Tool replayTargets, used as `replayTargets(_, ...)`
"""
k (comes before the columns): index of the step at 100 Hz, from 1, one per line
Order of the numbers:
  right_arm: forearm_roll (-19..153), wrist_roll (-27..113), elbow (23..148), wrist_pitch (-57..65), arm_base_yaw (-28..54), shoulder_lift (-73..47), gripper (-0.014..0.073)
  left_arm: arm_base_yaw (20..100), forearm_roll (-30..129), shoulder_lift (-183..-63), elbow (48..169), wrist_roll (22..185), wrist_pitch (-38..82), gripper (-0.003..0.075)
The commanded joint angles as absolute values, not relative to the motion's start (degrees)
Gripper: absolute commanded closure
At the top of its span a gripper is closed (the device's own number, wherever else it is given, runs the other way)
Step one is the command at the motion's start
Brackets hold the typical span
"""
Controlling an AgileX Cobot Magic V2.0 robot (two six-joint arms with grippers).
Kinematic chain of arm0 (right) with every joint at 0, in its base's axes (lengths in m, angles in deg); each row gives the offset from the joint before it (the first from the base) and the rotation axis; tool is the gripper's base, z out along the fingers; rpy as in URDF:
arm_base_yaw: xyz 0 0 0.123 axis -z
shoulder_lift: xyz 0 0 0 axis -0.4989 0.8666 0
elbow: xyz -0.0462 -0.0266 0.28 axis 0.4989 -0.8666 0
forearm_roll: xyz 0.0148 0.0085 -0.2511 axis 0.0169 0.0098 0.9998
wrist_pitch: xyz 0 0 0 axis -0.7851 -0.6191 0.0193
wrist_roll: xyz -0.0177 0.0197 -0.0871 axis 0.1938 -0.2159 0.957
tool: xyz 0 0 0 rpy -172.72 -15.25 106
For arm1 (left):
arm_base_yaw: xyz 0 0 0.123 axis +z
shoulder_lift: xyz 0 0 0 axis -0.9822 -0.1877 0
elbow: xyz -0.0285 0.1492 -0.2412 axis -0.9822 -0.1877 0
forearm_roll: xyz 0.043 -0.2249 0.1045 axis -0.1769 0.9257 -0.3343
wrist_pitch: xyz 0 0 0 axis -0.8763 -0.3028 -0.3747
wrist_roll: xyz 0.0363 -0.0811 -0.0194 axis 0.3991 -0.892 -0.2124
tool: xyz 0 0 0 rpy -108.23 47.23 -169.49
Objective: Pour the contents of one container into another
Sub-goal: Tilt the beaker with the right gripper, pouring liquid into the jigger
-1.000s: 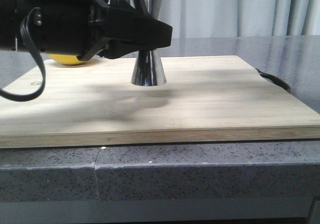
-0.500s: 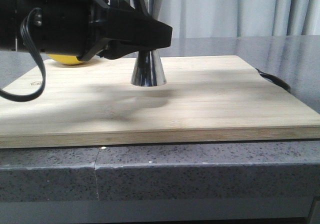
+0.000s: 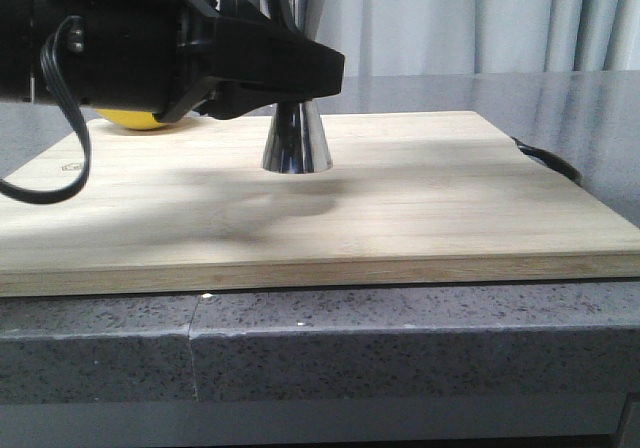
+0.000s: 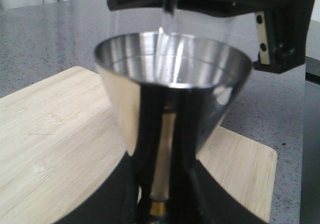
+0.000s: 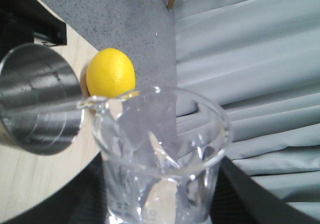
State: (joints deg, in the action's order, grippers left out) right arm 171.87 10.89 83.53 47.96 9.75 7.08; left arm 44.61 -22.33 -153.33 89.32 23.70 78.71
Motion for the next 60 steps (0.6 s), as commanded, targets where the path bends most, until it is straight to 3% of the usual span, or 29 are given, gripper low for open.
replayTargets(1, 170.4, 11.1, 85.7, 47.7, 9.1, 4.8, 0.0316, 44.2, -20.5, -151.0, 91.1, 23.1, 82.8, 0.0739)
replayTargets(60, 172.9, 11.1, 86.7, 45.8, 7.7, 4.8, 0.0316, 44.2, -20.9, -151.0, 91.1, 23.0, 82.7, 0.0739)
